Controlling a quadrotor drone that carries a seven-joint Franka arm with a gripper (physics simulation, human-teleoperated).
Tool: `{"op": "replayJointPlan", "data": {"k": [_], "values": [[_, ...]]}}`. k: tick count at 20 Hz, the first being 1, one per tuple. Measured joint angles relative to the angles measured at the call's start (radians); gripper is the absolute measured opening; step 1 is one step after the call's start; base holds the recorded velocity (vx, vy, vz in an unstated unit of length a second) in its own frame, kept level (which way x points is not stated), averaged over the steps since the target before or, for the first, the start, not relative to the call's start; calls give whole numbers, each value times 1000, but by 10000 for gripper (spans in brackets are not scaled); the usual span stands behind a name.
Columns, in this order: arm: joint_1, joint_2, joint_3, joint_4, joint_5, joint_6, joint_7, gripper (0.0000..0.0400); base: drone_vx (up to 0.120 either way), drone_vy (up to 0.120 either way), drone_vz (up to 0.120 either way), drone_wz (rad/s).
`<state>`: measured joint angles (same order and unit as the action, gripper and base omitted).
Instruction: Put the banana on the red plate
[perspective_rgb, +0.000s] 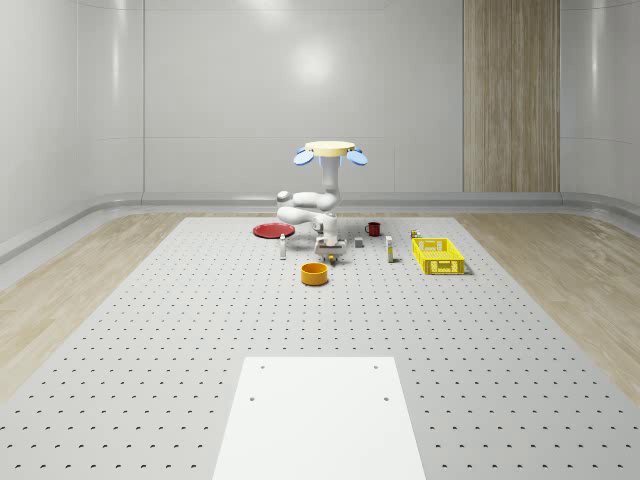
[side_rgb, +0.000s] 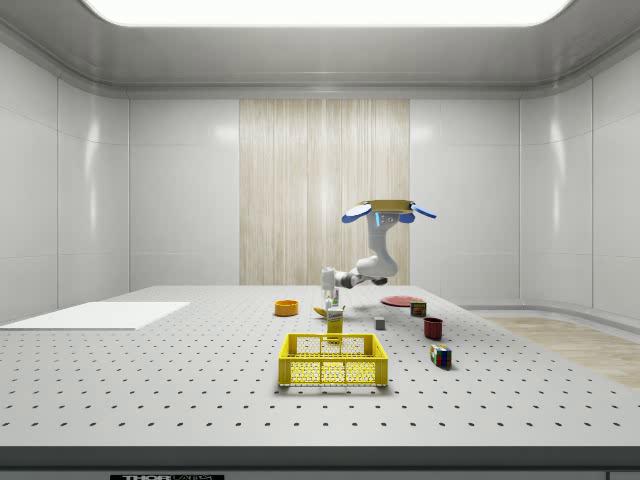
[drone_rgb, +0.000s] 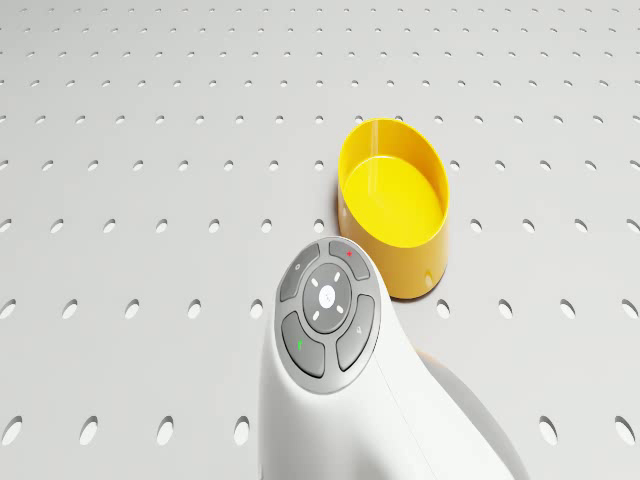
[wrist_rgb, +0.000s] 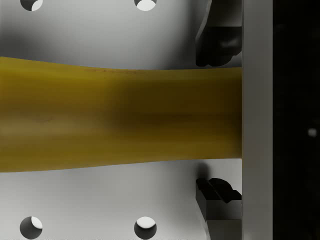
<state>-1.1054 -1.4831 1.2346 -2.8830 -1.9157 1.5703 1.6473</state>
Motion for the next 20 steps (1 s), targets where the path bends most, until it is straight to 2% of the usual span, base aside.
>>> {"op": "replayJointPlan", "data": {"k": [2, 5, 9, 14, 20], "values": [[3, -2, 0, -1, 0, 2, -2, 228, 0, 0, 0, 0], [5, -4, 0, -1, 0, 3, -5, 192, 0, 0, 0, 0], [6, -3, 1, -2, -2, 0, -32, 190, 0, 0, 0, 0], [13, 3, 48, -14, 41, -22, -43, 190, 0, 0, 0, 0], [16, 9, 124, -27, 113, -49, -35, 193, 0, 0, 113, 0]]}}
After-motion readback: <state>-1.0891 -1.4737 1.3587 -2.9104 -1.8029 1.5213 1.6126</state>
